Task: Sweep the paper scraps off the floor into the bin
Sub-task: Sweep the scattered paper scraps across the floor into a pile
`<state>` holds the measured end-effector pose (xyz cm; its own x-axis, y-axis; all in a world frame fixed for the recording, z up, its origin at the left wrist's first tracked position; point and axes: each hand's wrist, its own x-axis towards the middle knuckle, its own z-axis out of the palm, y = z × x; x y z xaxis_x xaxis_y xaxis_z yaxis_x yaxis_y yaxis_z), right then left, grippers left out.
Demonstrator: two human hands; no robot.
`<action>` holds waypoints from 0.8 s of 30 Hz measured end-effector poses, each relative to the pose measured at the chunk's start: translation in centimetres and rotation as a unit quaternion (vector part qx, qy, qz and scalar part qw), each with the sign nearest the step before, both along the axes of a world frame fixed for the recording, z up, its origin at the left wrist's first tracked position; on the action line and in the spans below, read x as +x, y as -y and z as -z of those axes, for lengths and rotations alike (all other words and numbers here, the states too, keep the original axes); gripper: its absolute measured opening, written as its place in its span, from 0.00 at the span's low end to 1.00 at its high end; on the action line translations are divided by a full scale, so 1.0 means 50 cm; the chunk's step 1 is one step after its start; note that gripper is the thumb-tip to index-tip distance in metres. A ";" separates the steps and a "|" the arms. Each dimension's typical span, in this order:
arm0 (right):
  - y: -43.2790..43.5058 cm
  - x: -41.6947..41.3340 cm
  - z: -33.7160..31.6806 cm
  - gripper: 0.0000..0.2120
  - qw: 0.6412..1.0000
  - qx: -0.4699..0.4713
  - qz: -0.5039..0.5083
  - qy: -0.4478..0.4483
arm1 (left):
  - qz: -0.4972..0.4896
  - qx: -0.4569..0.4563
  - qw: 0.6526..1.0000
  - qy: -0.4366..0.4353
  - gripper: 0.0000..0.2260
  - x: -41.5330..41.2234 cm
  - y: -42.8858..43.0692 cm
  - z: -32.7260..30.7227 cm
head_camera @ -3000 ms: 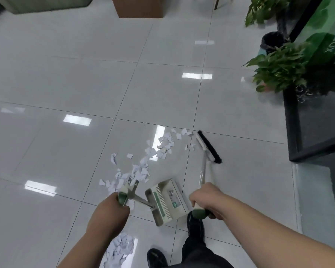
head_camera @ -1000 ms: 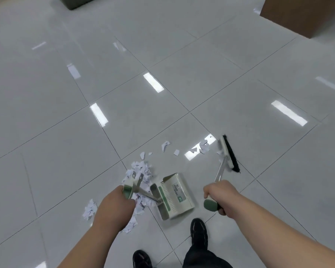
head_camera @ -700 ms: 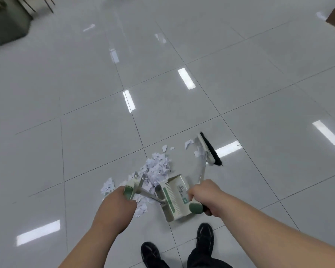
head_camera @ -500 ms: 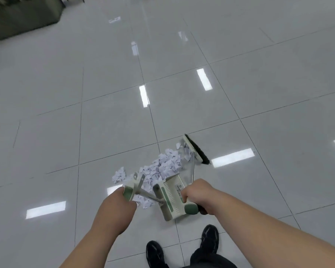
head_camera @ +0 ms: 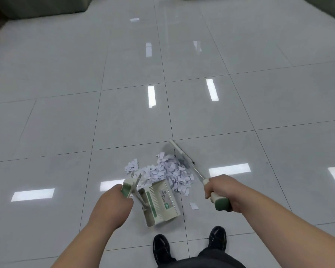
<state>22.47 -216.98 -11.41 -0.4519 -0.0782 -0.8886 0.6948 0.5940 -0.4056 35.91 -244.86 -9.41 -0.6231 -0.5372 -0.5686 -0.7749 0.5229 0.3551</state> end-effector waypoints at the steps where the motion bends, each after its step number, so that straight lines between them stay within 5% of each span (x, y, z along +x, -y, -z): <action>1: 0.006 0.013 -0.002 0.10 1.000 0.008 0.016 -0.005 | 0.003 0.001 1.000 0.000 0.07 0.010 0.017 0.001; 11: 0.121 0.185 0.018 0.06 0.990 0.060 0.128 0.011 | 0.022 -0.014 1.000 0.003 0.07 0.121 0.166 0.019; 24: 0.401 0.260 -0.019 0.08 0.944 -0.097 0.296 0.105 | -0.046 -0.016 0.999 0.016 0.05 0.244 0.275 0.031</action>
